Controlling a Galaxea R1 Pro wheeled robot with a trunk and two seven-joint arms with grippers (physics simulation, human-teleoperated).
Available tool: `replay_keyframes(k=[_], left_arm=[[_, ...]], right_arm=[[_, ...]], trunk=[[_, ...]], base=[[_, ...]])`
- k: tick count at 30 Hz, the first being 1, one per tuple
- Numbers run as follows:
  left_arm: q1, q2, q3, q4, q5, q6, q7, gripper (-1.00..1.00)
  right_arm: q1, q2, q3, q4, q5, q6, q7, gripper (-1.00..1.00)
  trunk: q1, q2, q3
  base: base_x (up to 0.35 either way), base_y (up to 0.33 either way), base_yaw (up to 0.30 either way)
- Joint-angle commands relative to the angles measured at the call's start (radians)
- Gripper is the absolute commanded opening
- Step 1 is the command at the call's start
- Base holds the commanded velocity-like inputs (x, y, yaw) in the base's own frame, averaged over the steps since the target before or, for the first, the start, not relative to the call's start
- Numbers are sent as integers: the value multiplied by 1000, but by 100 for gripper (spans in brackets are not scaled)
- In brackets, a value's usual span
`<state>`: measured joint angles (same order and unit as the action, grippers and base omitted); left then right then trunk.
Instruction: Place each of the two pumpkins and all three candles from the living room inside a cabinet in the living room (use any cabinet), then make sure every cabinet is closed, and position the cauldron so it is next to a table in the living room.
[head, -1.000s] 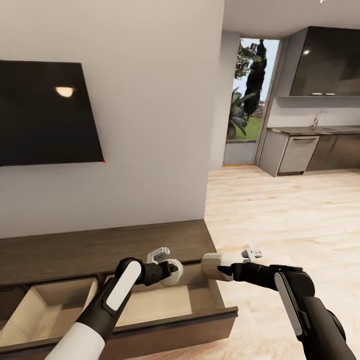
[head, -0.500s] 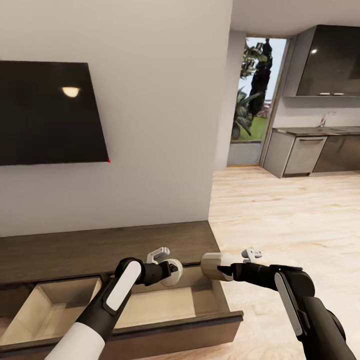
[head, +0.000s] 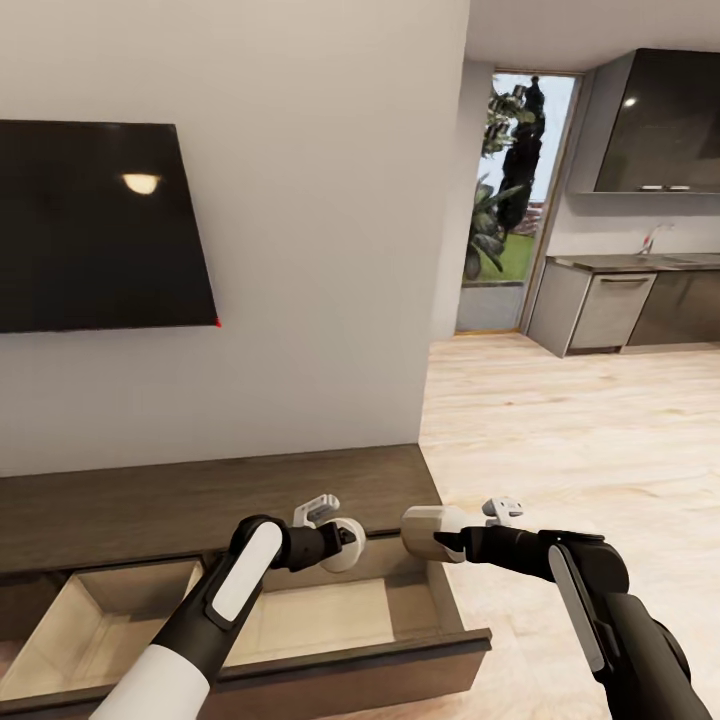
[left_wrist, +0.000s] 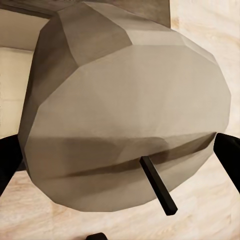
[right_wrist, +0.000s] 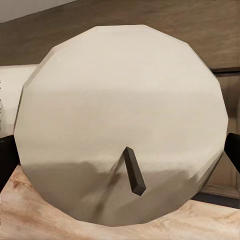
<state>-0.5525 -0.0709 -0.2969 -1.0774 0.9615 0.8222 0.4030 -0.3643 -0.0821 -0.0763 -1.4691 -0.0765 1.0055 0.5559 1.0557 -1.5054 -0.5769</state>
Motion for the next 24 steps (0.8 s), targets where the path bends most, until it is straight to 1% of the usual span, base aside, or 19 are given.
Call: replay_keyframes(k=[1, 17, 24], left_arm=[[0, 0, -1, -1, 11, 1, 10, -100], [0, -1, -1, -4, 11, 1, 10, -100], [0, -1, -1, -4, 11, 1, 10, -100]], right_arm=[[-1, 0, -1, 0, -8, 7, -2, -100], [-1, 1, 0, 0, -3, 7, -2, -100], [-1, 1, 0, 0, -3, 7, -2, -100]], trunk=[[0, -1, -1], [0, -1, -1], [0, -1, -1]], base=[[2, 1, 0], [13, 20, 0], [0, 53, 0]])
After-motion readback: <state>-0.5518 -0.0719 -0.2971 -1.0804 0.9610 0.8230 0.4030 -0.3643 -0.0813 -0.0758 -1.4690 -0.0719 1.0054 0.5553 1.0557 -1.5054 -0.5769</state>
